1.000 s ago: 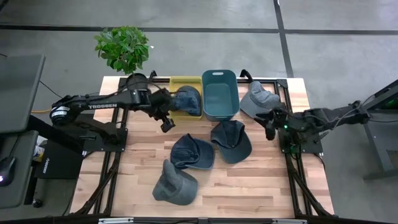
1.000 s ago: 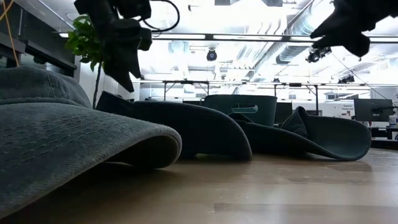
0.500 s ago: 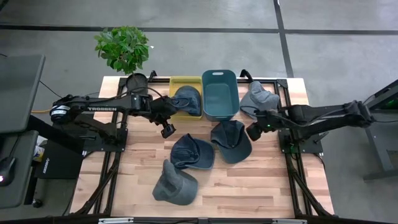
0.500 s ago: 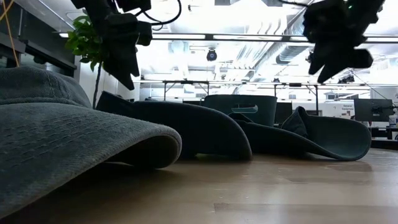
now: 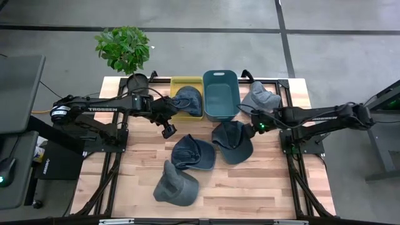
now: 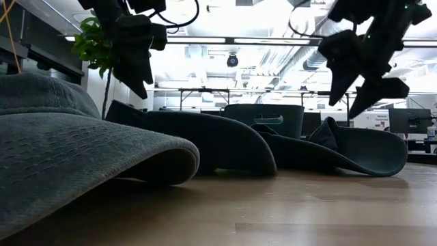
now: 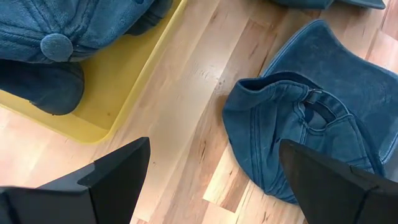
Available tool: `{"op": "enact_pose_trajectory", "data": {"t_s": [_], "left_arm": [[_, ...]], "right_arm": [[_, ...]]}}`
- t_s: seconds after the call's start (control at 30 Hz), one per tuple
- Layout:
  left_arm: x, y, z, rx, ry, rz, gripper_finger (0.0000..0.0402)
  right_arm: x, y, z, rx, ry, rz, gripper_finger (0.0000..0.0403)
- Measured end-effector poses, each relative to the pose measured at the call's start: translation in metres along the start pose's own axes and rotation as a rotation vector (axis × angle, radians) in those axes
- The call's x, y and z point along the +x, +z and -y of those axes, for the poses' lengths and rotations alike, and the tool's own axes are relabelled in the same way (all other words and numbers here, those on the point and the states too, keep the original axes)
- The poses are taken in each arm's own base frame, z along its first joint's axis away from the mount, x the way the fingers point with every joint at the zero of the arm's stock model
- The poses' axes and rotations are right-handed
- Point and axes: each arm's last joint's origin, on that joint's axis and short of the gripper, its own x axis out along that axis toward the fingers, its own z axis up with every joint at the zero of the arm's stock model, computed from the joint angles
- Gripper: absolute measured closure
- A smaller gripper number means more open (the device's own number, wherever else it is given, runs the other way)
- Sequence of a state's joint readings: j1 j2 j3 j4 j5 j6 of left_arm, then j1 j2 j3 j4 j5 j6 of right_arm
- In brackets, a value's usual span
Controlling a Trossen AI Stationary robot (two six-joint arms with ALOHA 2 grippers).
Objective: Pick & Place hat
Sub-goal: Put the right dark blue cap into the yellow bin
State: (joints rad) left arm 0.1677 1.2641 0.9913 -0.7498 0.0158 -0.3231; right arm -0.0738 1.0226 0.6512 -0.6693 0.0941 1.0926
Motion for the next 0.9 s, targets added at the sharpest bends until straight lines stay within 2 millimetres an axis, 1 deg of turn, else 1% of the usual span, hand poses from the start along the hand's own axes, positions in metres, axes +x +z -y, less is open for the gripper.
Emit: {"op": "enact_pose_trajectory", "data": {"t_s": [0.07, 0.2, 0.3, 0.43, 0.57, 0.7, 0.9], "left_arm": [[0.000, 0.000, 0.000, 0.000, 0.000, 0.000, 0.0048], [0.000, 0.000, 0.000, 0.000, 0.000, 0.000, 0.0048], [0.000, 0.000, 0.000, 0.000, 0.001, 0.000, 0.0048], [0.000, 0.000, 0.000, 0.000, 0.001, -0.001, 0.0048], [0.000, 0.000, 0.000, 0.000, 0.002, -0.002, 0.0048], [0.000, 0.000, 0.000, -0.001, 0.003, -0.005, 0.0048], [0.000, -0.001, 0.000, -0.001, 0.004, -0.008, 0.0048]], "right_arm": [[0.003, 0.002, 0.001, 0.004, -0.001, 0.005, 0.0146], [0.005, 0.007, -0.003, 0.010, 0.049, 0.042, 0.0146], [0.007, 0.011, -0.002, 0.009, 0.043, 0.061, 0.0146], [0.016, 0.015, 0.000, 0.022, 0.002, 0.046, 0.0146], [0.029, 0.017, 0.001, 0.033, -0.040, 0.009, 0.0146], [0.041, 0.018, -0.002, 0.039, -0.024, -0.035, 0.0146], [0.057, 0.014, -0.002, 0.091, -0.041, -0.149, 0.0146]]}}
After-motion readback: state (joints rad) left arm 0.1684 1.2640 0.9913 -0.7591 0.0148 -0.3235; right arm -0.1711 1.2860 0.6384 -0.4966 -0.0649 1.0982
